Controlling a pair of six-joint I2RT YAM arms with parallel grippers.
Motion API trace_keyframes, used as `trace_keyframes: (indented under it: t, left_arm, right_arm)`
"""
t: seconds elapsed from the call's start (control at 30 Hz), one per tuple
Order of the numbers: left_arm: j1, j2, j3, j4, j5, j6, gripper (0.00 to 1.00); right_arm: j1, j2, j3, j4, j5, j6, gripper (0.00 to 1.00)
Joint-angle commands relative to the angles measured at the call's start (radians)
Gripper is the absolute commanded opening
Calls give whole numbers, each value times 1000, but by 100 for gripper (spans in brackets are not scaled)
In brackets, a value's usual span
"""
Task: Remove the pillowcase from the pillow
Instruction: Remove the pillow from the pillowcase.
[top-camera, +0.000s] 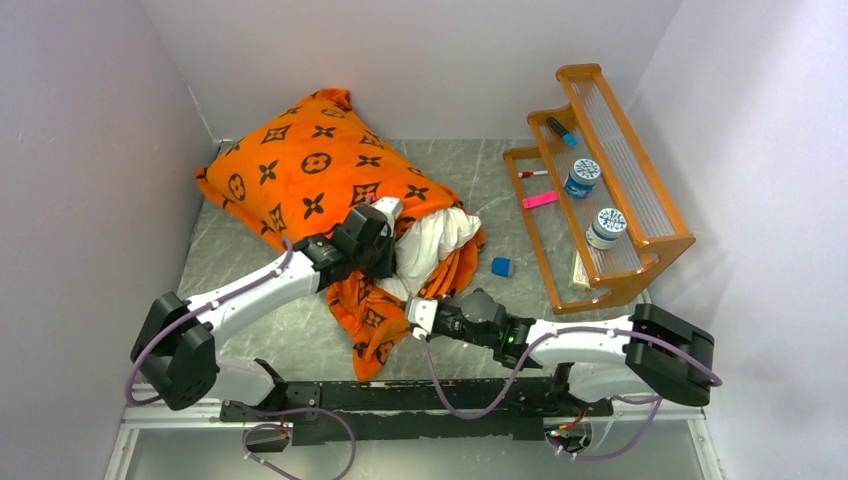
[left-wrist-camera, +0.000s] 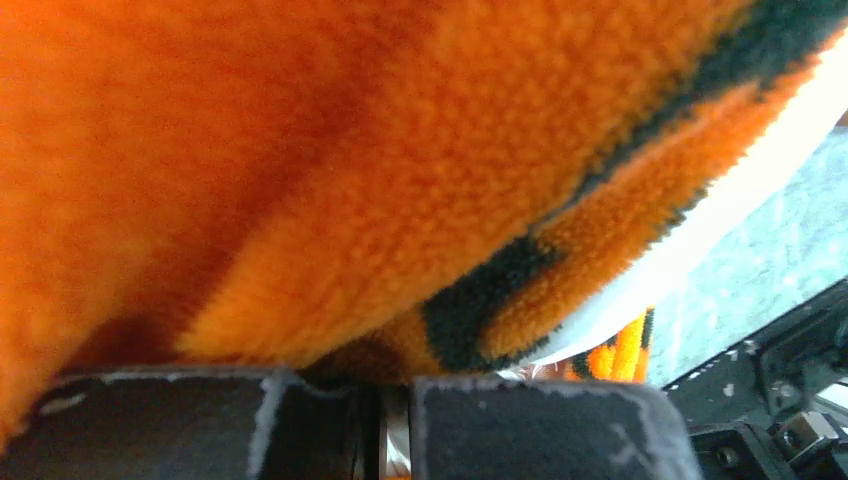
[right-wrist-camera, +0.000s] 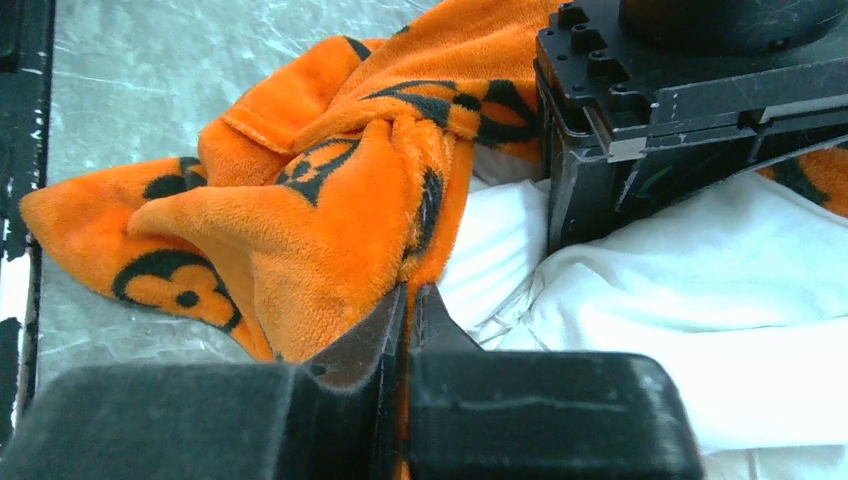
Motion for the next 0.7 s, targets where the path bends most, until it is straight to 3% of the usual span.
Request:
trace_keyframes:
  t: [0.0,0.33,0.67]
  left_arm:
    - [84,57,151,360,-1,-37,5]
    - [180,164,449,337,38,-39,5]
    - [286,183,531,355,69,-67,5]
  right_arm:
    - [69,-74,-3,-204,-204,32,0]
    - [99,-84,7,-307,-149,5,0]
    - [105,22,-9,-266,-150,11,0]
